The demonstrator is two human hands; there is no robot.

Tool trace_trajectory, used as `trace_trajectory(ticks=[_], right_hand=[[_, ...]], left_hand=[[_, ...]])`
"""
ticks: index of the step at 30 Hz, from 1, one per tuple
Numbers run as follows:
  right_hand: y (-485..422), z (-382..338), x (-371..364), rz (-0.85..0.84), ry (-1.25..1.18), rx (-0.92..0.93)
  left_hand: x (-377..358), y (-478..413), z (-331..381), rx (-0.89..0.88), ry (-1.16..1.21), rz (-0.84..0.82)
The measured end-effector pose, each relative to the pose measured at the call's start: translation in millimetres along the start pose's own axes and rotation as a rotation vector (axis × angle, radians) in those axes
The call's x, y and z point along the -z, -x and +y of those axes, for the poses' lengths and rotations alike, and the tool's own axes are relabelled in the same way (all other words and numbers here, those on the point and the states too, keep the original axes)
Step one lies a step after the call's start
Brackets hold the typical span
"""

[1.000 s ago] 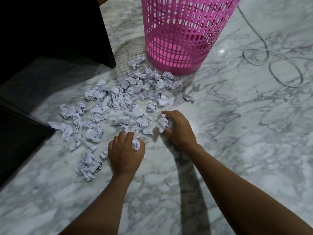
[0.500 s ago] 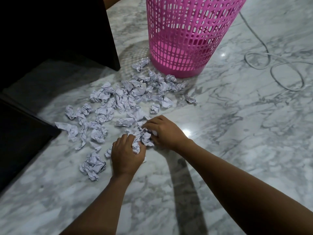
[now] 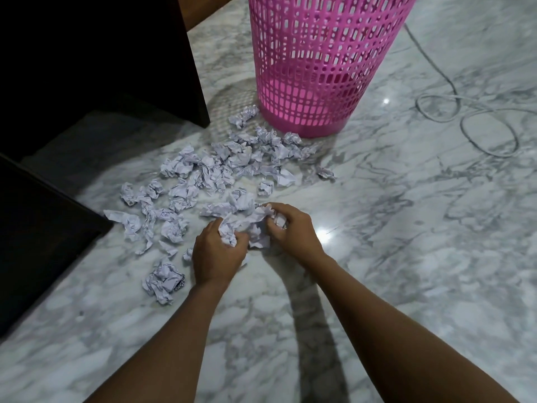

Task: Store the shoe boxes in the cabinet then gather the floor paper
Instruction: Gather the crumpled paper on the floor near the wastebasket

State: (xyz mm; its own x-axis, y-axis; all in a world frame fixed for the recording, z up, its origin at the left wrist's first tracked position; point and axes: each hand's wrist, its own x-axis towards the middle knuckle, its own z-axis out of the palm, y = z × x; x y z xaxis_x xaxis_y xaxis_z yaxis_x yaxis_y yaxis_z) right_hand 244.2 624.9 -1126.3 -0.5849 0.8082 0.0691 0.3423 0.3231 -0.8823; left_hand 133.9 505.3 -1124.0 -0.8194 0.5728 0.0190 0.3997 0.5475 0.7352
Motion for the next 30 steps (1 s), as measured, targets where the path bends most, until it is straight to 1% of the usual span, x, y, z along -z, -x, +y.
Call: trace_trajectory(ticks=[2, 4, 6, 8, 10, 12, 14, 17, 19, 25, 28, 30], right_hand=[[0, -2, 6, 0.067, -0.007, -0.017], [3, -5, 9, 0.086, 0.018, 0.009], [7, -5, 6, 0.044, 0.097, 0.091], [12, -4, 0, -0.044, 0.201, 0.161], [17, -4, -7, -0.131, 0.277, 0.193], [21, -3, -14, -0.183, 0.321, 0.207], [24, 0, -20, -0.22, 0.365, 0.212], [26, 2, -27, -0.219, 0.441, 0.222], [25, -1, -29, -0.209, 0.44, 0.221], [23, -4, -26, -0.215, 0.383, 0.141], [20, -7, -15, -0.207, 0.307, 0.065], [13, -10, -3, -0.168, 0.281, 0.036]], left_hand=[[2, -3, 6, 0.035, 0.074, 0.021], [4, -4, 11, 0.061, 0.117, 0.04], [6, -3, 14, 0.073, 0.137, 0.051], [6, -2, 14, 0.063, 0.136, 0.064], [8, -2, 15, 0.055, 0.157, 0.059], [10, -2, 15, 0.056, 0.183, 0.062], [12, -2, 14, 0.066, 0.182, 0.072], [14, 0, 14, 0.067, 0.169, 0.067], [15, 0, 14, 0.062, 0.17, 0.063], [14, -8, 9, 0.127, 0.144, 0.05], [19, -11, 16, 0.196, 0.191, 0.035], [23, -13, 27, 0.228, 0.235, 0.012]])
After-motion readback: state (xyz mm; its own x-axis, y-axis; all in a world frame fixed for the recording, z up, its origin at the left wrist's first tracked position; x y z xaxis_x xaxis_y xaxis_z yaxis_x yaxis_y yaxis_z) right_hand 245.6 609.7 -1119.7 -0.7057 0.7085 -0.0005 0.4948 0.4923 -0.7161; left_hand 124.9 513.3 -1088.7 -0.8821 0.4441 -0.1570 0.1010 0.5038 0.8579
